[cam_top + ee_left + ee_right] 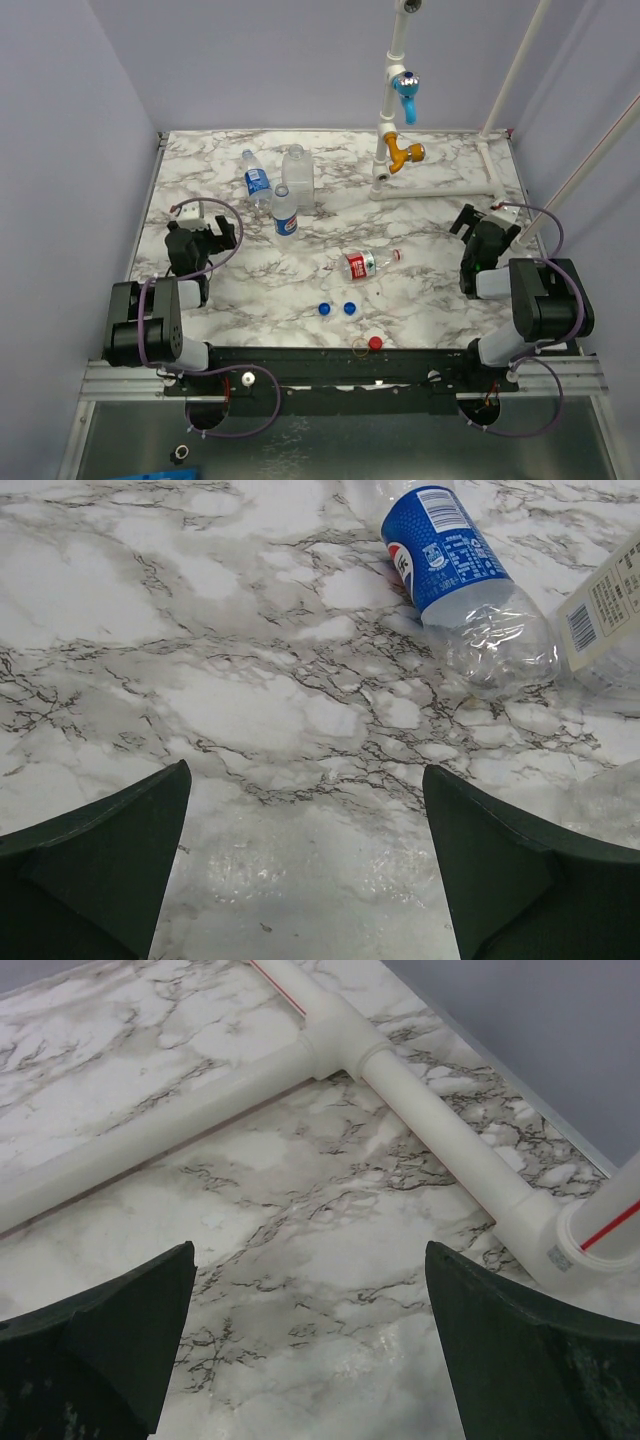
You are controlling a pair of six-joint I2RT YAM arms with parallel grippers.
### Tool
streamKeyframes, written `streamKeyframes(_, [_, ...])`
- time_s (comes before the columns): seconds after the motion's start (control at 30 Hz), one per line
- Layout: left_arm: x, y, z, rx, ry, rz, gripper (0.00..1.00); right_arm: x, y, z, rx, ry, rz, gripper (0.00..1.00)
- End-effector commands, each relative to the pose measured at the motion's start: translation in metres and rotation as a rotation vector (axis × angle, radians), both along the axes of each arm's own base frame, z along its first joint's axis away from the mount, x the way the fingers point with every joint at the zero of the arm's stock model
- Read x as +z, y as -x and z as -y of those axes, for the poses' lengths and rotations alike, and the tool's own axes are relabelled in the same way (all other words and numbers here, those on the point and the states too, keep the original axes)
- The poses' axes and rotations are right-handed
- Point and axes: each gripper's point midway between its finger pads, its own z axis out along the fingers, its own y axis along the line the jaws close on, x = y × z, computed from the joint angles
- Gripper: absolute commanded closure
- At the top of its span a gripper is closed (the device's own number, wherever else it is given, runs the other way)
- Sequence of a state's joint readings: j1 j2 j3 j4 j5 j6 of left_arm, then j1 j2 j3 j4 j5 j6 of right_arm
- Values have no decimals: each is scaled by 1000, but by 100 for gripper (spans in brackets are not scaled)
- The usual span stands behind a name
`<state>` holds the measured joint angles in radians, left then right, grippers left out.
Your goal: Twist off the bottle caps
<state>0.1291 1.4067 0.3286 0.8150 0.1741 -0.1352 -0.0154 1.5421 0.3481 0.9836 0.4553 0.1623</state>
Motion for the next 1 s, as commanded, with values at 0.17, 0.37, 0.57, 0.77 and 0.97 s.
streamKeyframes(0.17, [11, 0, 4, -18, 13, 260, 1, 18, -4, -17, 146, 60, 109, 0])
streamKeyframes(0.37, [5, -6, 7, -41, 8, 208, 1, 15, -7, -28, 213, 65, 106, 0])
streamKeyframes(0.57, [-2, -15, 8, -50, 15, 157, 1, 8, -2, -28, 275, 49, 127, 0])
streamKeyframes(0.77, [-7, -22, 9, -54, 8, 121, 1, 5, -5, -26, 263, 24, 115, 0])
streamKeyframes(0.97, [-7, -21, 11, -47, -3, 117, 1, 6, -2, -26, 262, 23, 117, 0])
